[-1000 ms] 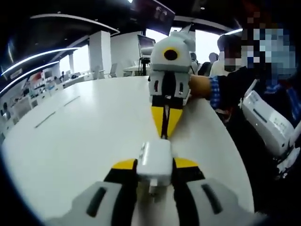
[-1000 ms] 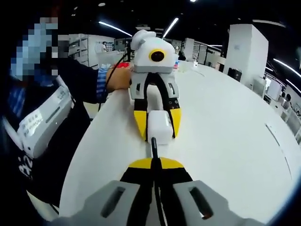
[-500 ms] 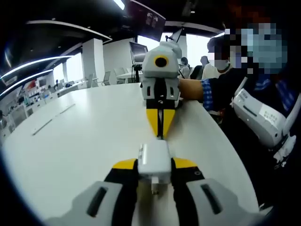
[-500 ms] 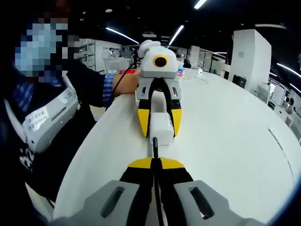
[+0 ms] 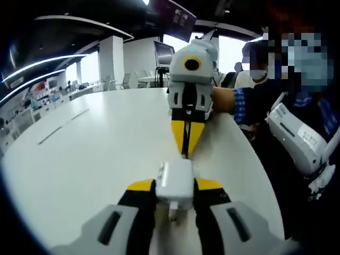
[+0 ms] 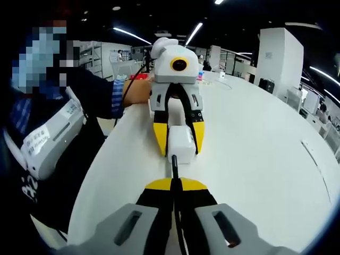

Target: Plug the desk Type‑C cable into the charger adapter.

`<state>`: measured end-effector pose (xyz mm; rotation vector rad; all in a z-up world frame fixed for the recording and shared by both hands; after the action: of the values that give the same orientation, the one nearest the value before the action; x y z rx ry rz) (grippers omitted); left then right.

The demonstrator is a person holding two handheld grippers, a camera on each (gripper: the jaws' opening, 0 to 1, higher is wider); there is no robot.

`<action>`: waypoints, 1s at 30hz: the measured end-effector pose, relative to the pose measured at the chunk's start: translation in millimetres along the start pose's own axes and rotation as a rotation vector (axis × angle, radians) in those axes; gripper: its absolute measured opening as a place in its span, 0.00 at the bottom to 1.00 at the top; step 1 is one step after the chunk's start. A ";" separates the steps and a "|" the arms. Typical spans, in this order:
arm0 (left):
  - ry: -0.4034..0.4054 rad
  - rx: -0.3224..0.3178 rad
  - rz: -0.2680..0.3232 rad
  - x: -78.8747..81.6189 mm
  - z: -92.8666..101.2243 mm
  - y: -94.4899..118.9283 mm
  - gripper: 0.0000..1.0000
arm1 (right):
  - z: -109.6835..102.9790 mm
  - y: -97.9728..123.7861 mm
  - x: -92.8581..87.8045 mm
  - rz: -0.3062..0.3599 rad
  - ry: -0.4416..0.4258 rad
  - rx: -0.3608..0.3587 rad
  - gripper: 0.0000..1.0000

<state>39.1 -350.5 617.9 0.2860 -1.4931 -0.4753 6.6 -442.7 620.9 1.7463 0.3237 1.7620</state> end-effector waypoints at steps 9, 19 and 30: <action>0.014 0.018 -0.010 0.6 -0.7 -3.0 0.26 | -0.1 -1.4 -0.2 -0.019 0.001 -0.021 0.01; -0.015 -0.002 0.006 -1.8 0.2 -2.5 0.27 | -3.0 -4.7 -2.6 -0.017 0.033 -0.024 0.03; -0.020 -0.012 0.017 -5.9 -6.4 6.2 0.27 | 12.6 16.1 6.9 0.088 0.081 -0.082 0.19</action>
<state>46.1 -342.9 615.1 0.2596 -1.5107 -0.4749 15.1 -454.3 637.0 1.6577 0.2085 1.8853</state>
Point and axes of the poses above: the point that each gripper's makers call its tool centre point, and the gripper's own axes: y roughly backward along the fingers, z roughly to its right, x roughly out of its top, the point moved 4 cm from there along y, roughly backward along the fingers, and after that the axes turned 3 degrees about y, right-handed, at the moved point
